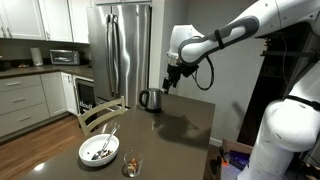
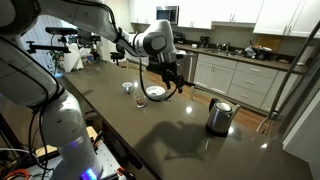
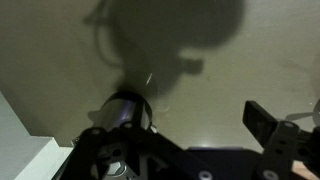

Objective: Pour the things in the glass into the bowl

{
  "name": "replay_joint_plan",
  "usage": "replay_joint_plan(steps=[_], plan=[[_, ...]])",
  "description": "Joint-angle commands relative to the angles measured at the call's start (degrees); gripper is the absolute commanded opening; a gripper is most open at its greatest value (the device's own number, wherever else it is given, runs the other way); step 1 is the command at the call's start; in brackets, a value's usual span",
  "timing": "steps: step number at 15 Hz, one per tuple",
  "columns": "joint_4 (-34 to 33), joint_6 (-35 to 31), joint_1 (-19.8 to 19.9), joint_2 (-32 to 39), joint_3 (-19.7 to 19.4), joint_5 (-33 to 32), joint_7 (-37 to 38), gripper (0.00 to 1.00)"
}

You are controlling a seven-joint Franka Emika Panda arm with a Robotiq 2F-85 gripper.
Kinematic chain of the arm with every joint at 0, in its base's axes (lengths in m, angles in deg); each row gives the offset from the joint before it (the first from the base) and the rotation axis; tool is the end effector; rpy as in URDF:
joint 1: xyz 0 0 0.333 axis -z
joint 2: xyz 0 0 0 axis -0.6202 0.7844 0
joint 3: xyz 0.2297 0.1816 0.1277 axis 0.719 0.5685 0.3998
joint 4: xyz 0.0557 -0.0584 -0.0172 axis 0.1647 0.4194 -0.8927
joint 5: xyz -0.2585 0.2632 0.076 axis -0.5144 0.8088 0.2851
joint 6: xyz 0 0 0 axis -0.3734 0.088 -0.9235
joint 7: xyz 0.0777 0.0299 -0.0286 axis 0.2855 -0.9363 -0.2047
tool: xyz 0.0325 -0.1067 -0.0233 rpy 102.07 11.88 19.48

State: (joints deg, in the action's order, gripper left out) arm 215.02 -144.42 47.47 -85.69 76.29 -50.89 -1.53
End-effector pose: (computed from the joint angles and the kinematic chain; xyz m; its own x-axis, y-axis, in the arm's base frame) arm 0.4376 -0.0837 0.4711 0.9739 -0.1121 0.1973 -0.1507 -0.9696 0.1927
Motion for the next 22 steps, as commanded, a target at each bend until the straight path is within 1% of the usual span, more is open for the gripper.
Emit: replay_joint_plan(steps=[1,9,10,13,16,22], plan=[[-0.13,0.21,-0.72,0.0,-0.67,-0.25,0.16,1.0],[-0.13,0.21,-0.72,0.0,-0.67,-0.25,0.16,1.0],[-0.45,-0.04,-0.93,0.84,-0.91,0.25,-0.29,1.0],[-2.67,-1.0,-2.05,5.28,-1.57,2.39,-1.41,1.0],[-7.21,-0.25,-3.81,11.73,-1.77,6.23,-2.57,1.0],[-20.31,3.45,-6.66,25.85,-0.85,15.73,-7.05,1.0]])
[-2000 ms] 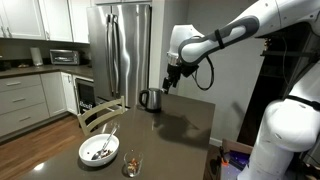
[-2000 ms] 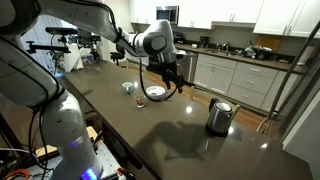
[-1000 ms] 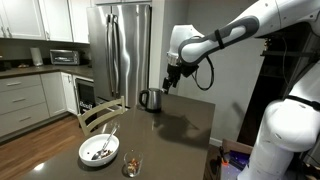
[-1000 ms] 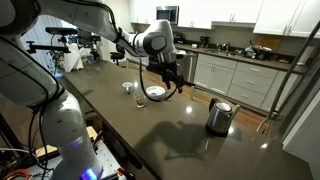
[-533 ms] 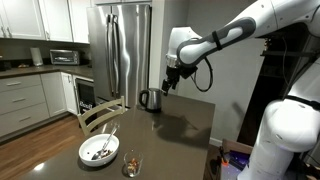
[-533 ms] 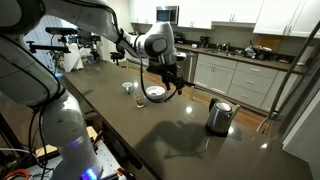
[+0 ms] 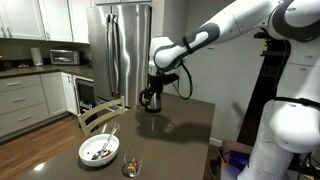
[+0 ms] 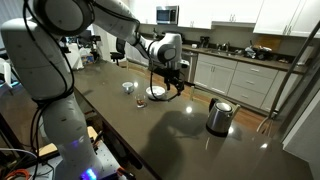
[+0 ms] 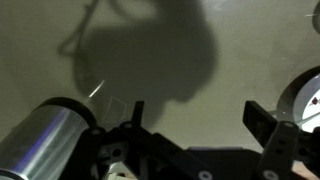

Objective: Pour the things in the glass into the bowl

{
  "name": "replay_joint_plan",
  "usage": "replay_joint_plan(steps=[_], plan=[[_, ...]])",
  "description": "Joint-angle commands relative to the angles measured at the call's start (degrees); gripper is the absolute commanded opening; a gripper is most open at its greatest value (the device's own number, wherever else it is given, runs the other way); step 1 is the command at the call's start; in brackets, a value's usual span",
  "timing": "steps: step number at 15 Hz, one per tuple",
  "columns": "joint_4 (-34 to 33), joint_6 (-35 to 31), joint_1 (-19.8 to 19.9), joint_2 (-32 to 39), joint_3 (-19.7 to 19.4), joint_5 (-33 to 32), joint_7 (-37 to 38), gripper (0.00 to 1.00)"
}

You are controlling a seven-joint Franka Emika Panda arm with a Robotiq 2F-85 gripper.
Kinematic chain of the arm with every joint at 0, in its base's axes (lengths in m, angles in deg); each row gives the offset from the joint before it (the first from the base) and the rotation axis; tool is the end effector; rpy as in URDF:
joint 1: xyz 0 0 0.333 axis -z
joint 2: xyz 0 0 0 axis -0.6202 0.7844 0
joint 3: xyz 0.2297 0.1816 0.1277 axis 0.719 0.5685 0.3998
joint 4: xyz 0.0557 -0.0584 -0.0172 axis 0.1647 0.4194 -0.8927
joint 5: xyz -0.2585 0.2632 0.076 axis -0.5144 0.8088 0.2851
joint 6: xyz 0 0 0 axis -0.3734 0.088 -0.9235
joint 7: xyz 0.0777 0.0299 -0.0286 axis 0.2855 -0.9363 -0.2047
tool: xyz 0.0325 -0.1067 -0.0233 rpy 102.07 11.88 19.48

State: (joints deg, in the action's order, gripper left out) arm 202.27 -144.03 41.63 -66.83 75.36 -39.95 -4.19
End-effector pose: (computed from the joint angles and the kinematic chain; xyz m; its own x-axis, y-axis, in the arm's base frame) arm 0.5269 -0.0464 0.4116 0.9912 -0.1034 0.0823 -0.1070 -0.9934 0.0401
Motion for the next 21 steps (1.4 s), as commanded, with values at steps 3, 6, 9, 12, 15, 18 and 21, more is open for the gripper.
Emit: replay_joint_plan(steps=[3,6,9,12,15,18,21], plan=[[-13.5,7.17,-1.16,12.48,1.37,9.5,-7.63,1.0],[-17.29,11.4,-1.24,15.81,2.56,11.3,-9.13,1.0],[-18.04,14.05,-1.76,16.73,3.51,10.72,-8.86,1.0],[-16.71,14.78,-2.15,16.41,4.68,11.42,-9.27,1.0],[-14.68,13.38,-3.16,15.74,5.7,11.98,-8.75,1.0],[-11.62,11.0,-4.44,14.56,6.41,12.26,-8.04,1.0],[-7.57,7.97,-5.69,13.38,6.94,11.97,-7.03,1.0]])
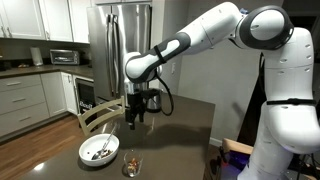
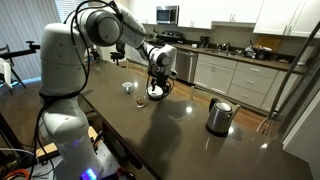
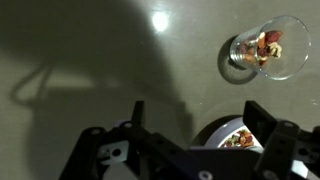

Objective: Pour the things in the glass into the bowl

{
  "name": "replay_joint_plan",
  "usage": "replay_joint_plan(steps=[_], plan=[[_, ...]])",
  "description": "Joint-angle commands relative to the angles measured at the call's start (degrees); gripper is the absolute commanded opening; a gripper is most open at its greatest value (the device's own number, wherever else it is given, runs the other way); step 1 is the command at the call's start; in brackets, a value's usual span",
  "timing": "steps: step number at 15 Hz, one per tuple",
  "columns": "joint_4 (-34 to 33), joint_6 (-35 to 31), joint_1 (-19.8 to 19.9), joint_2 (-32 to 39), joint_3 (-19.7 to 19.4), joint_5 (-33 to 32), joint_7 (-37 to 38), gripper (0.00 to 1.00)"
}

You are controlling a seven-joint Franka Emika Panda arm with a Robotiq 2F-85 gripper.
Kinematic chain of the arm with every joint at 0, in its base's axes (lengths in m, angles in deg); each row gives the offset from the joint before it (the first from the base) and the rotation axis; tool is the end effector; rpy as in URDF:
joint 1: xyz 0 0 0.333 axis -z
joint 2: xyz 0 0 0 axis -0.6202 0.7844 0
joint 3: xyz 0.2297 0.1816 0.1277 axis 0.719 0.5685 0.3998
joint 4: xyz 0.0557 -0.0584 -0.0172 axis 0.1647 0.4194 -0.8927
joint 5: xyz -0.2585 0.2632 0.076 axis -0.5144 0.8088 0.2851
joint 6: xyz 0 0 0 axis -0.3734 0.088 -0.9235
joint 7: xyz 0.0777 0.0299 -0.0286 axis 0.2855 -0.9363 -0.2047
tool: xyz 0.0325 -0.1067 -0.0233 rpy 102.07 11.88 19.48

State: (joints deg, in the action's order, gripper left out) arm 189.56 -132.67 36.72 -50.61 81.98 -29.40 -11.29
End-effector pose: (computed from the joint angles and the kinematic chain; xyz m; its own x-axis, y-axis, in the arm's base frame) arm 0.5713 0.0733 0.3350 0.9769 0.1274 -0.1715 0.1037 -0.9847 -0.1403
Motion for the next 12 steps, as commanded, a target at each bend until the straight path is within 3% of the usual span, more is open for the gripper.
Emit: replay_joint_plan(steps=[1,7,8,12], plan=[[6.51,-4.4,-1.09,-3.3,0.57,1.72,0.08,1.0],[15.19,-10.79,-2.24,-6.45,2.0,4.58,-0.11,1.0],[11.16,-8.35,-2.26,-3.39,1.54,2.61,0.06,1.0],[11.6,-8.58,-2.43,-3.5,1.51,2.66,0.07,1.0]])
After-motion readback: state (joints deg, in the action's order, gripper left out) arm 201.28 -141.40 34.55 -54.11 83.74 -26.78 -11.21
